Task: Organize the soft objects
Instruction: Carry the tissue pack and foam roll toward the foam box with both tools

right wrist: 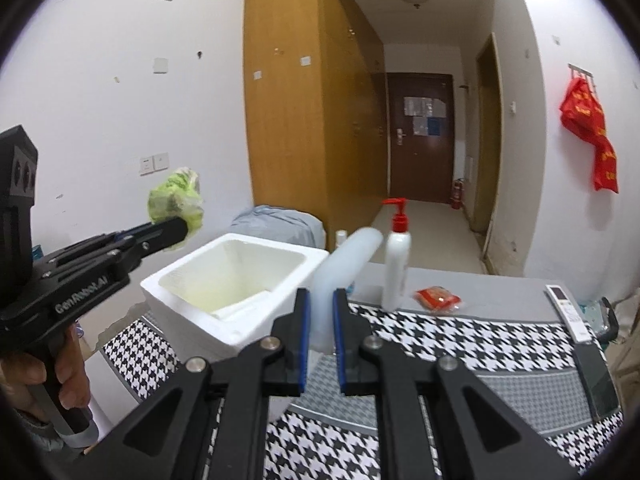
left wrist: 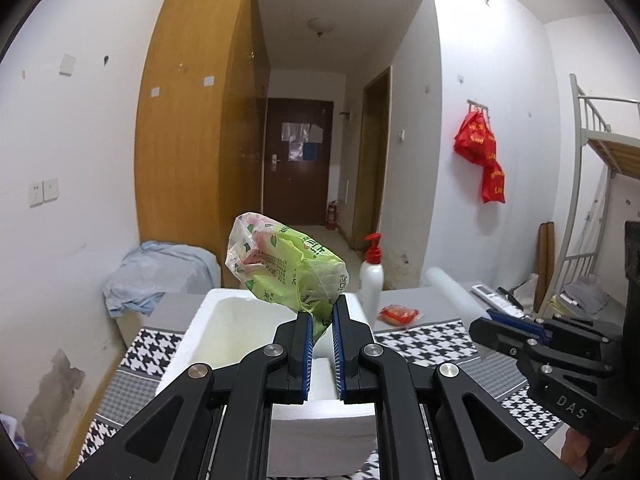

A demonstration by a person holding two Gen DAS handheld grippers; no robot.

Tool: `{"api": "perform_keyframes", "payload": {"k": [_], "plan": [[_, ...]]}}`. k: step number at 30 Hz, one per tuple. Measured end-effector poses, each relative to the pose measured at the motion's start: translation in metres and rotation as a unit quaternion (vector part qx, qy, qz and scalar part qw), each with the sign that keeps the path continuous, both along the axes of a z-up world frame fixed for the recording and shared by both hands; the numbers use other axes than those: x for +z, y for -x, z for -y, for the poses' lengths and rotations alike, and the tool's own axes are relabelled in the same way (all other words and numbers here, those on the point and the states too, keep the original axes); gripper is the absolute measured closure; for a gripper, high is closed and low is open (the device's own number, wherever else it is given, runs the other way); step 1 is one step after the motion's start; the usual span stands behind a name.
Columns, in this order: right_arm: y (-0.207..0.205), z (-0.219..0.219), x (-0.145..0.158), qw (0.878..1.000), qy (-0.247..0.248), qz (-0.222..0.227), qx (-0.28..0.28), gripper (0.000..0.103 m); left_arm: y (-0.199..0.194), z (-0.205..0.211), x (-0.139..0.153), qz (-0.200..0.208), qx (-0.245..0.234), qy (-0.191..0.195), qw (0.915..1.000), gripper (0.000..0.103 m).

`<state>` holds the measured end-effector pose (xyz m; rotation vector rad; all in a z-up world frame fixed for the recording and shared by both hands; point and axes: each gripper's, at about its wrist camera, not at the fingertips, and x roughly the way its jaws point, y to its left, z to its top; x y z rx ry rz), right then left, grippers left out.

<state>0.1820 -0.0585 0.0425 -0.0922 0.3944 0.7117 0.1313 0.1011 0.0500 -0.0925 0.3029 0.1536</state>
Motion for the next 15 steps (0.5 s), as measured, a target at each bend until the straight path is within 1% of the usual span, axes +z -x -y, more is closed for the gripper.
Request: {"api": "perform_keyframes", "payload": {"k": [5,9,12,13,14,15], "plan": [[-0.002,-0.018,0.0,1.0,0.007,0.002,0.013,0.089,-0.008,-0.014,-0.005,-0.014,0.003,0.001,0.9999,0.093],[-0.005,-0.026,-0.002,1.0,0.01,-0.002,0.015,0.089,-0.021,-0.023,-0.013,-0.031,0.003,0.006,0.9995,0.093],[-0.007,-0.032,-0.003,1.0,0.014,-0.004,0.014,0.089,-0.029,-0.031,-0.019,-0.041,0.011,0.01,0.9991,0.093],[-0.008,-0.033,-0.004,1.0,0.015,-0.003,0.013,0.089,-0.032,-0.034,-0.02,-0.043,0.012,0.012,0.9989,0.089],[-0.008,-0.035,-0.004,1.0,0.017,-0.003,0.012,0.089,-0.033,-0.036,-0.021,-0.047,0.015,0.012,0.9987,0.084],[-0.009,-0.035,-0.004,1.0,0.018,-0.004,0.011,0.089,-0.035,-0.037,-0.022,-0.05,0.019,0.012,0.9985,0.059]]}}
